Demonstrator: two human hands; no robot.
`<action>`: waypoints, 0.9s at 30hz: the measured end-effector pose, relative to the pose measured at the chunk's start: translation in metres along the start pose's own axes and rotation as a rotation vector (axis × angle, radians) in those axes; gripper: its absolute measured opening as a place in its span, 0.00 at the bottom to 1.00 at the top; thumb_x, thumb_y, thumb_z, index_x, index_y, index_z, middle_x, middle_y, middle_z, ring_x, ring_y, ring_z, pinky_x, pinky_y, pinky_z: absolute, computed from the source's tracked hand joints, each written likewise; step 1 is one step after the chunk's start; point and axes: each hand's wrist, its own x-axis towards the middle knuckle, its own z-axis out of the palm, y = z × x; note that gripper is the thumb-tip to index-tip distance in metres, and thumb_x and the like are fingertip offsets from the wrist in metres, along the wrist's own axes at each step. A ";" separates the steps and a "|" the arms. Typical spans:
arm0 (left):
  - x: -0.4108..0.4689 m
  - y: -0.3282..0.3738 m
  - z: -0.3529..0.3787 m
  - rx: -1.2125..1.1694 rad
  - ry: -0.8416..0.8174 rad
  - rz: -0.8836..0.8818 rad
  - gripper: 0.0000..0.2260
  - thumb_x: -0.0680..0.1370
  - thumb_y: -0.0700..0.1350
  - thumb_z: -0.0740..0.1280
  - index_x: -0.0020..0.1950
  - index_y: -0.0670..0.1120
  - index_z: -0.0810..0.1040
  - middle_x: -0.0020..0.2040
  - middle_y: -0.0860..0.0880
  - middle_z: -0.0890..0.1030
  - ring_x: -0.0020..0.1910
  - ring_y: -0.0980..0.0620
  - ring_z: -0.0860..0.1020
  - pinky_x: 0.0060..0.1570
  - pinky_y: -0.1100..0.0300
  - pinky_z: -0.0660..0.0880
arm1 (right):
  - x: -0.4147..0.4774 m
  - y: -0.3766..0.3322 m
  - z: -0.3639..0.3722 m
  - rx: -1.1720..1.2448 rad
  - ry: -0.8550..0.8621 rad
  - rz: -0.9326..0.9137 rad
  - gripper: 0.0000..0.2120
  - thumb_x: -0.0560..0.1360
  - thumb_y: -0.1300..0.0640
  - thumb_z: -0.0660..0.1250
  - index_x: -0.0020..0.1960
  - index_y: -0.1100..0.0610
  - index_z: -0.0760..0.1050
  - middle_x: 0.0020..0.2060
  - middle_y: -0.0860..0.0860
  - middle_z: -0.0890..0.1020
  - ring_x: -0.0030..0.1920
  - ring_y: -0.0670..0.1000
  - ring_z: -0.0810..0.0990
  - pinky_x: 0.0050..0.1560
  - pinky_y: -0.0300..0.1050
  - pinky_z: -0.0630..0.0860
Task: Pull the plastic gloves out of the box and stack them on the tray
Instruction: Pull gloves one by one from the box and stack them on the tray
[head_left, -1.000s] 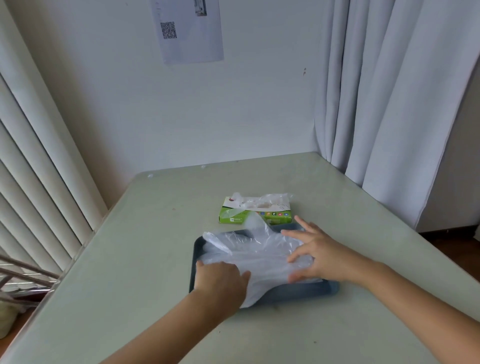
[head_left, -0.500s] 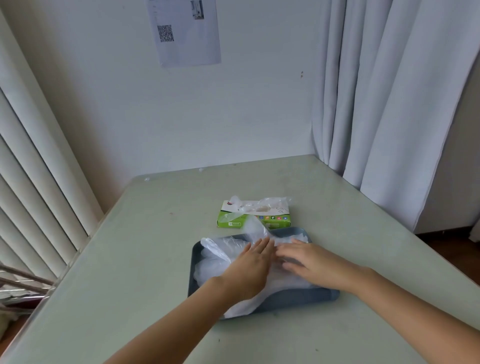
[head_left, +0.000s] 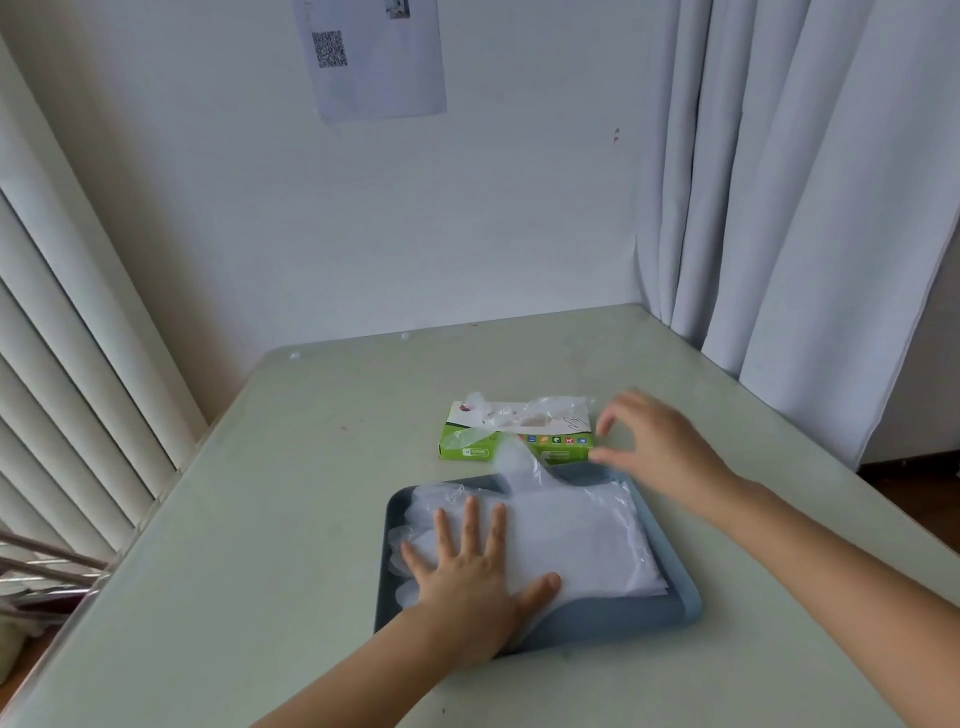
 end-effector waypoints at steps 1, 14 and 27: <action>0.000 0.000 -0.002 -0.004 -0.019 0.003 0.41 0.74 0.73 0.45 0.77 0.53 0.33 0.76 0.49 0.31 0.74 0.39 0.32 0.67 0.30 0.37 | 0.012 0.004 0.003 -0.009 0.137 0.035 0.18 0.66 0.54 0.78 0.51 0.57 0.76 0.51 0.51 0.76 0.54 0.54 0.76 0.50 0.44 0.68; 0.066 0.004 -0.086 -0.108 0.237 0.434 0.23 0.82 0.52 0.56 0.76 0.46 0.60 0.77 0.49 0.59 0.75 0.52 0.57 0.71 0.60 0.55 | 0.109 -0.018 0.010 0.250 -0.007 0.062 0.06 0.76 0.59 0.68 0.47 0.59 0.83 0.39 0.51 0.84 0.38 0.44 0.78 0.39 0.29 0.68; 0.097 -0.009 -0.092 -1.369 0.080 0.171 0.18 0.83 0.47 0.55 0.64 0.38 0.75 0.62 0.41 0.78 0.58 0.45 0.78 0.57 0.58 0.73 | 0.109 -0.057 -0.050 0.582 0.275 -0.067 0.05 0.76 0.62 0.68 0.46 0.55 0.82 0.41 0.44 0.85 0.44 0.39 0.82 0.49 0.31 0.72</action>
